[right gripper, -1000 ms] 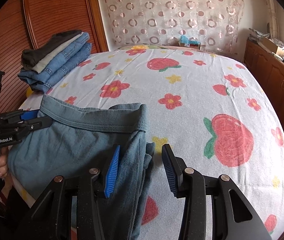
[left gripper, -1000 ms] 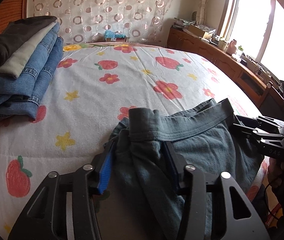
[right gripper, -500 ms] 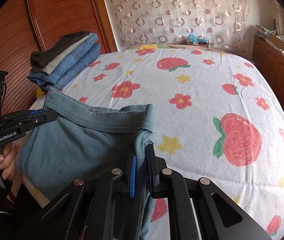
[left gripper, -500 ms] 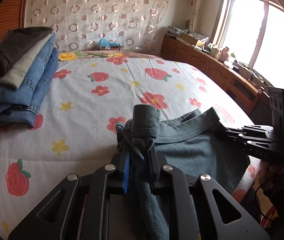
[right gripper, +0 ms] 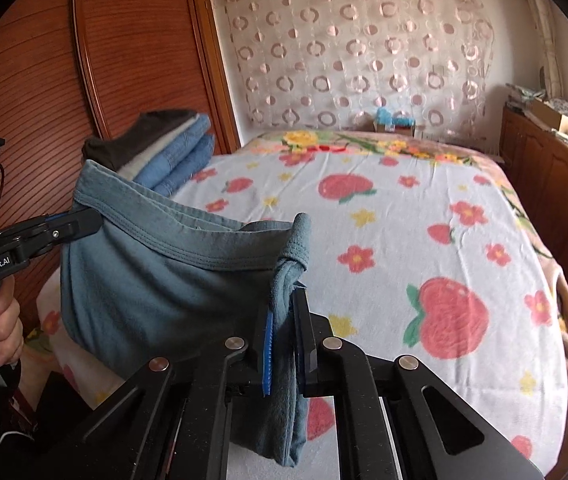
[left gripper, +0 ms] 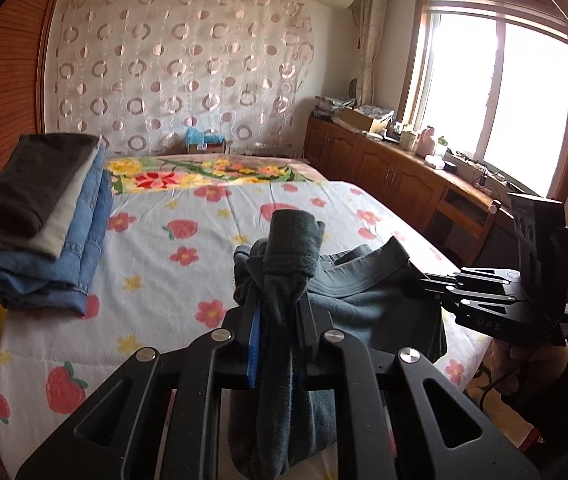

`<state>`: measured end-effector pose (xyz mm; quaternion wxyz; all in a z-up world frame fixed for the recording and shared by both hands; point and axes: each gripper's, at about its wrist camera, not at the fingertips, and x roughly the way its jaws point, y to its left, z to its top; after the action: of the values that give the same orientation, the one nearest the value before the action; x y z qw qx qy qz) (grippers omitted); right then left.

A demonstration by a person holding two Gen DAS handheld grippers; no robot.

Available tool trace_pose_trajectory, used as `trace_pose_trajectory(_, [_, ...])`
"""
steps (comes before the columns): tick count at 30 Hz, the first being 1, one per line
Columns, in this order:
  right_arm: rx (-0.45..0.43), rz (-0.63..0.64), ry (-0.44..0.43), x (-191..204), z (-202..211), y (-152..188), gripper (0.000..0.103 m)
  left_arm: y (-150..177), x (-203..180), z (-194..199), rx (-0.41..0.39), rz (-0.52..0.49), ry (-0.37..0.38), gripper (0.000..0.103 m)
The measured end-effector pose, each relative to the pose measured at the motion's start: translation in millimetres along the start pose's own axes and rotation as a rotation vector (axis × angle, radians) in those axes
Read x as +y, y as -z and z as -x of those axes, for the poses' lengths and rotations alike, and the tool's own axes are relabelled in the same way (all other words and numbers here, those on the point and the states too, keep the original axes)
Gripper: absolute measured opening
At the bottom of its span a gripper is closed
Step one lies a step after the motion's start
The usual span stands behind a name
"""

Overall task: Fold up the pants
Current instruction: 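Lift the shorts' edge with the right tool and fold it over, then carry the folded shorts with the right tool toward the clothes stack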

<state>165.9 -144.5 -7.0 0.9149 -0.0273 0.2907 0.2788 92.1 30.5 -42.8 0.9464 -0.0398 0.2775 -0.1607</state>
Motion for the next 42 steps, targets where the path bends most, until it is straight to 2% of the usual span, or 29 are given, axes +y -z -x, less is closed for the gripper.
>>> trace_pose_trajectory(12, [-0.095, 0.043, 0.011, 2, 33, -17, 0.008, -24, -7, 19, -0.074, -0.042, 0.004, 0.015])
trace_pose_trajectory(27, [-0.188, 0.139, 0.025, 6, 53, -35, 0.008, -51, -15, 43, -0.166, -0.088, 0.001, 0.015])
trace_pose_trajectory(35, [-0.226, 0.159, 0.023, 6, 46, -47, 0.008, -65, -11, 51, -0.208, -0.107, -0.023, 0.015])
trace_pose_trajectory(42, [-0.224, 0.186, 0.008, 3, 28, -52, 0.008, -64, 3, 42, -0.200, -0.099, -0.056, 0.015])
